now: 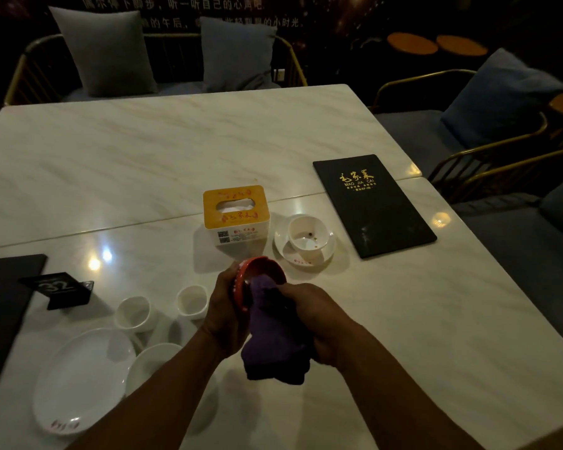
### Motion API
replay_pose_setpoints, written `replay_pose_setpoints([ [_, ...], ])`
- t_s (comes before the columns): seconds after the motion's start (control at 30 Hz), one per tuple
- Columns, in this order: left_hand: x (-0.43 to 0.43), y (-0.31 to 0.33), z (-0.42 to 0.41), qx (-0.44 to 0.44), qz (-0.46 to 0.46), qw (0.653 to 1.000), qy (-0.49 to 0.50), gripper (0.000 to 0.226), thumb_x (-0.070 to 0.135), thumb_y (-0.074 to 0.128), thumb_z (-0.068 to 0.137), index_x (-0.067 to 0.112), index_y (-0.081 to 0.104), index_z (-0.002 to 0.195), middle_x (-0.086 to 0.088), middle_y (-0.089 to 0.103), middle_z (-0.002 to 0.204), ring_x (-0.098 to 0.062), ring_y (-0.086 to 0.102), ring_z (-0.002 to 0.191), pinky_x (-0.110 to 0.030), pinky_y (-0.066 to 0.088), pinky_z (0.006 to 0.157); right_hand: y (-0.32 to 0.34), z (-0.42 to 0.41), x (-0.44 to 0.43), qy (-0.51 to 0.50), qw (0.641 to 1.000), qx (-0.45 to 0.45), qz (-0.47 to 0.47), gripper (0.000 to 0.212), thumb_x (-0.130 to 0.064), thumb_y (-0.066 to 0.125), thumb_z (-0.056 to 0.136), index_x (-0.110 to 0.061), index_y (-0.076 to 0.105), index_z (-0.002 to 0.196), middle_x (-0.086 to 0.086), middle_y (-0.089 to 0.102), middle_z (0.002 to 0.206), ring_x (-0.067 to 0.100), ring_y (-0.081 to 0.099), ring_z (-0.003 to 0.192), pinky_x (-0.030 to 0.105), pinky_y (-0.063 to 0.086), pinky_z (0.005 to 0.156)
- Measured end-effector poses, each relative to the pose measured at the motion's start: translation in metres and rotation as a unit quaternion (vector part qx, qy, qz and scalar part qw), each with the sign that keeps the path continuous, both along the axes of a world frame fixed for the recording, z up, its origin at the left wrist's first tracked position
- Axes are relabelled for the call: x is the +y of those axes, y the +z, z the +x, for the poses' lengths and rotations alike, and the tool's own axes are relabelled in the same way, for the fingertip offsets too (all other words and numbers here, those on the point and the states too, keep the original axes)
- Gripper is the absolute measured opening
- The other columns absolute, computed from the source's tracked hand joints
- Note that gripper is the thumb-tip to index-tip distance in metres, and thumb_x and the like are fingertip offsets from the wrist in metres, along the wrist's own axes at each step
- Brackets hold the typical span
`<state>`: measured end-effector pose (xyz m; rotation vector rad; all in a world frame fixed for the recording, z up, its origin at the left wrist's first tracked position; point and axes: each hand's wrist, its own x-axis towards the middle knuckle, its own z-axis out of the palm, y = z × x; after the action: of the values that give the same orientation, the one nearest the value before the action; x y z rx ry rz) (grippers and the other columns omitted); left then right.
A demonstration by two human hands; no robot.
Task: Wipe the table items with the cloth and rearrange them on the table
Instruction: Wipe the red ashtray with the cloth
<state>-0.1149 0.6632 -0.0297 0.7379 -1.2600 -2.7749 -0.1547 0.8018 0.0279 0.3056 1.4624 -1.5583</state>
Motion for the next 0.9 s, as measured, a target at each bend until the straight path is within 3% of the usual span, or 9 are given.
replay_pose_setpoints([
  [0.07,0.001,0.0,0.001,-0.016,0.015,1.0,0.015,0.041,0.044,0.035,0.099,0.025,0.07,0.099,-0.004,0.078,0.088,-0.019,0.075,0.08,-0.038,0.058,0.076,-0.007,-0.002,0.001,-0.01,0.995,0.059,0.077,0.024,-0.025,0.067,0.089,-0.003,0.072,0.097,0.019,0.075,0.096,0.028,0.071,0.082,0.035,0.055,0.069],
  [0.17,0.005,-0.005,0.006,-0.056,0.024,0.998,-0.006,0.051,0.051,0.035,0.096,0.023,0.078,0.097,-0.011,0.076,0.099,-0.026,0.072,0.089,-0.042,0.054,0.085,-0.017,-0.007,-0.003,-0.005,0.984,0.114,0.137,0.027,-0.027,0.064,0.091,-0.001,0.071,0.093,0.02,0.074,0.094,0.028,0.07,0.08,0.034,0.054,0.065],
  [0.3,0.012,-0.007,0.014,-0.081,0.005,0.996,-0.047,0.053,0.052,0.035,0.096,0.015,0.072,0.104,-0.012,0.076,0.098,-0.023,0.074,0.083,-0.035,0.059,0.073,-0.031,-0.007,-0.017,0.102,0.933,0.242,0.245,0.023,-0.027,0.054,0.096,-0.012,0.071,0.102,0.008,0.071,0.093,0.023,0.068,0.086,0.038,0.056,0.078],
  [0.5,0.004,0.003,0.008,-0.07,-0.027,0.997,-0.034,0.049,0.046,0.037,0.098,0.019,0.078,0.093,-0.01,0.077,0.095,-0.022,0.074,0.085,-0.039,0.053,0.084,-0.018,0.005,-0.022,0.164,0.866,0.429,0.198,0.027,-0.012,0.049,0.098,-0.016,0.057,0.124,0.001,0.057,0.119,0.017,0.058,0.108,0.028,0.05,0.09],
  [0.63,-0.002,0.007,0.009,-0.038,-0.007,0.999,-0.025,0.052,0.04,0.035,0.1,0.03,0.082,0.081,-0.005,0.077,0.091,-0.019,0.074,0.084,-0.04,0.051,0.086,-0.012,0.008,-0.016,0.254,0.811,0.509,0.137,0.024,-0.011,0.051,0.099,-0.013,0.059,0.121,0.001,0.06,0.117,0.016,0.059,0.108,0.037,0.05,0.099],
  [0.7,-0.008,0.004,0.011,-0.046,0.002,0.998,-0.036,0.046,0.046,0.04,0.095,0.026,0.082,0.089,-0.01,0.075,0.099,-0.024,0.073,0.09,-0.041,0.052,0.086,-0.01,0.003,-0.01,0.332,0.766,0.537,0.117,0.03,-0.007,0.057,0.095,-0.015,0.063,0.123,0.006,0.062,0.122,0.021,0.059,0.112,0.042,0.048,0.101],
  [0.77,-0.012,0.003,0.013,-0.052,-0.004,0.997,-0.055,0.047,0.051,0.043,0.09,0.025,0.08,0.098,-0.013,0.074,0.106,-0.029,0.071,0.095,-0.044,0.052,0.083,-0.01,-0.002,-0.004,0.457,0.654,0.586,0.139,0.047,-0.002,0.067,0.084,-0.02,0.063,0.128,0.005,0.054,0.136,0.023,0.052,0.121,0.038,0.047,0.1],
  [0.83,-0.014,0.0,0.013,-0.068,-0.016,0.994,-0.082,0.051,0.054,0.041,0.09,0.023,0.077,0.106,-0.015,0.072,0.112,-0.032,0.071,0.097,-0.047,0.053,0.08,-0.005,-0.005,0.0,0.536,0.546,0.611,0.203,0.05,-0.009,0.074,0.081,-0.023,0.064,0.127,-0.001,0.049,0.14,0.021,0.052,0.121,0.034,0.05,0.095],
  [0.9,-0.013,0.001,0.013,-0.08,-0.02,0.992,-0.099,0.055,0.057,0.041,0.09,0.02,0.072,0.117,-0.016,0.07,0.119,-0.034,0.069,0.102,-0.048,0.057,0.074,0.004,-0.006,0.0,0.529,0.51,0.624,0.264,0.041,-0.015,0.07,0.086,-0.02,0.064,0.127,0.0,0.049,0.139,0.022,0.053,0.117,0.036,0.051,0.094],
])
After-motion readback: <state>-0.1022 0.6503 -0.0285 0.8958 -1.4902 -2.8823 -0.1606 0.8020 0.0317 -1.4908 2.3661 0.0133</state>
